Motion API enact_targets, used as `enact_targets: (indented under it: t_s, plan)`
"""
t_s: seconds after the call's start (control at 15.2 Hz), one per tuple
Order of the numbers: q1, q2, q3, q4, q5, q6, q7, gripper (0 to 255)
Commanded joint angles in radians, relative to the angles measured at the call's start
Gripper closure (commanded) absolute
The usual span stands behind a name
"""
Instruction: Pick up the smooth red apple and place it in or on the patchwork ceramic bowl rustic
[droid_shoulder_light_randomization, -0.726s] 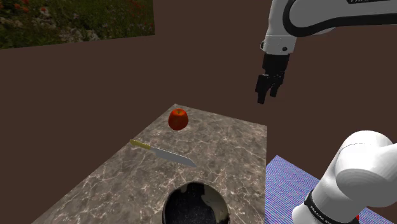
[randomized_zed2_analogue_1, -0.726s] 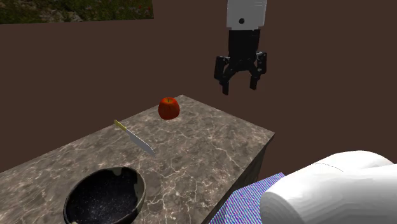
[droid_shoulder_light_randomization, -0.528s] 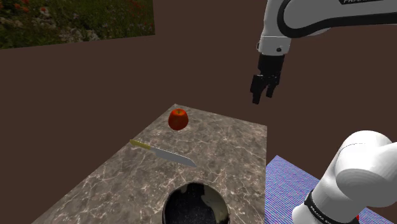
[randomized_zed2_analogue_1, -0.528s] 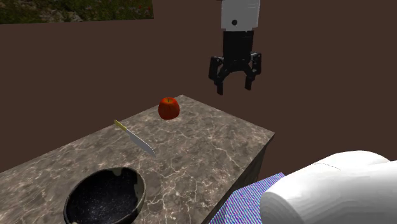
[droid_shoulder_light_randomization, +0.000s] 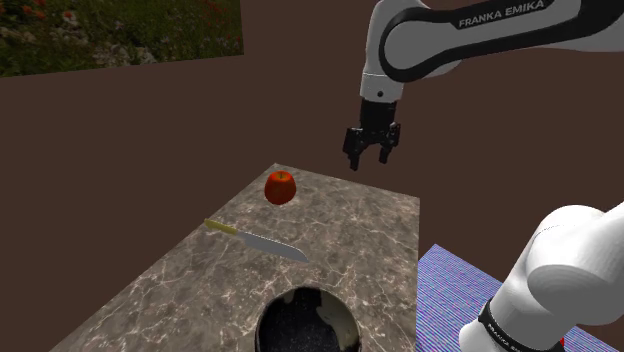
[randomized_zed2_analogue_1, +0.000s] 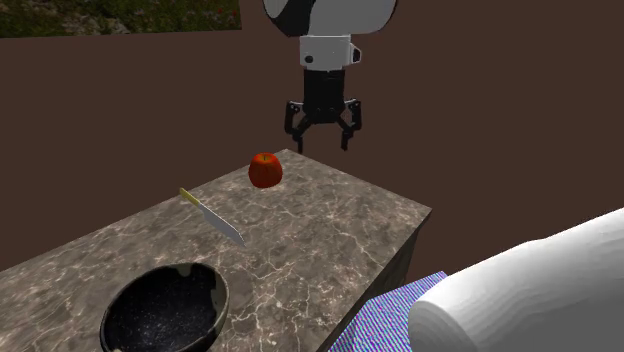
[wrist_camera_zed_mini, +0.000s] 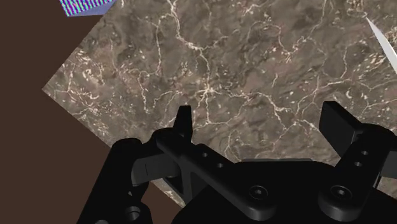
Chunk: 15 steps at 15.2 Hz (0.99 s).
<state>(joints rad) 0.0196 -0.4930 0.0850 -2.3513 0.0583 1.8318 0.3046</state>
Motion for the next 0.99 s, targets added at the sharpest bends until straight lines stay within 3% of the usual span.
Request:
enact_targets:
  t_s: [0.0,0.4,0.92]
  plan:
    - [-0.006,0.068,0.022,0.040,0.010,0.040,0.067,0]
    - [-0.021,0.283,0.080,0.179,0.010,0.147,0.264,0]
    - [-0.021,0.582,0.106,0.440,-0.045,0.222,0.517,0]
